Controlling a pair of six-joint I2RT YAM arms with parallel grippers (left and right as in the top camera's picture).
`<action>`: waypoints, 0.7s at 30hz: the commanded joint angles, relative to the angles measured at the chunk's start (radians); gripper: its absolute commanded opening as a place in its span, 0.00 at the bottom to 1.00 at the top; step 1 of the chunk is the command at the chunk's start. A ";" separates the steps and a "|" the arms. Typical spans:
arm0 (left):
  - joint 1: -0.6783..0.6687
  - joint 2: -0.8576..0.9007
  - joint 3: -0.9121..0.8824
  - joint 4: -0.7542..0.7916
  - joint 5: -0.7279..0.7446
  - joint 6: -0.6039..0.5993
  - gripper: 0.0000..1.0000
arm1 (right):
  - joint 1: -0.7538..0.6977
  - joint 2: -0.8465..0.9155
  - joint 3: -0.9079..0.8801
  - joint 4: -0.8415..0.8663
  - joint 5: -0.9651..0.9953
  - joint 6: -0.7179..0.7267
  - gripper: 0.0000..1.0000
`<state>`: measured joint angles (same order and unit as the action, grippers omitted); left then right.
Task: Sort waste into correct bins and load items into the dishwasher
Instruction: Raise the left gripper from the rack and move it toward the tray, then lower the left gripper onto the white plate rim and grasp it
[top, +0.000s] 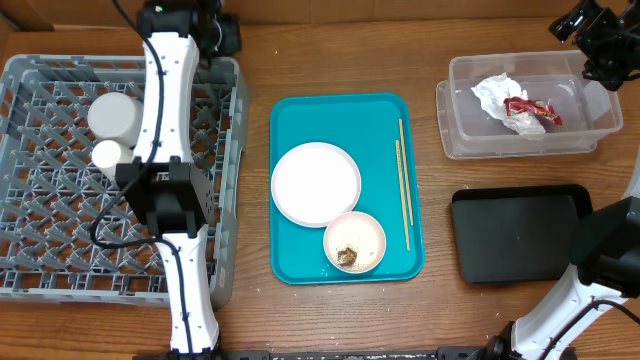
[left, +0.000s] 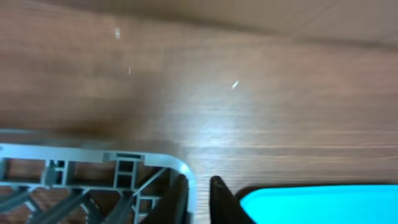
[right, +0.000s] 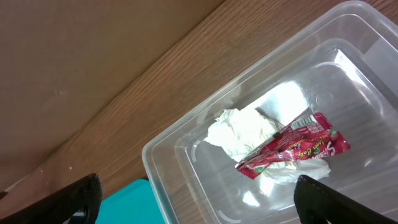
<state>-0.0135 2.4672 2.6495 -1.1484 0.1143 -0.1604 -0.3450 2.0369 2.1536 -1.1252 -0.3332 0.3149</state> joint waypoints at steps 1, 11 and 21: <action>-0.006 0.003 0.135 -0.042 0.018 -0.022 0.18 | 0.003 -0.048 0.007 0.005 0.003 0.003 1.00; -0.008 0.007 0.251 -0.309 0.021 -0.035 0.04 | 0.003 -0.048 0.007 0.005 0.003 0.003 1.00; -0.040 0.006 0.247 -0.485 0.404 0.164 0.38 | 0.003 -0.048 0.007 0.005 0.003 0.004 1.00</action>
<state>-0.0296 2.4672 2.8948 -1.6054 0.3195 -0.1009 -0.3450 2.0369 2.1536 -1.1248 -0.3332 0.3141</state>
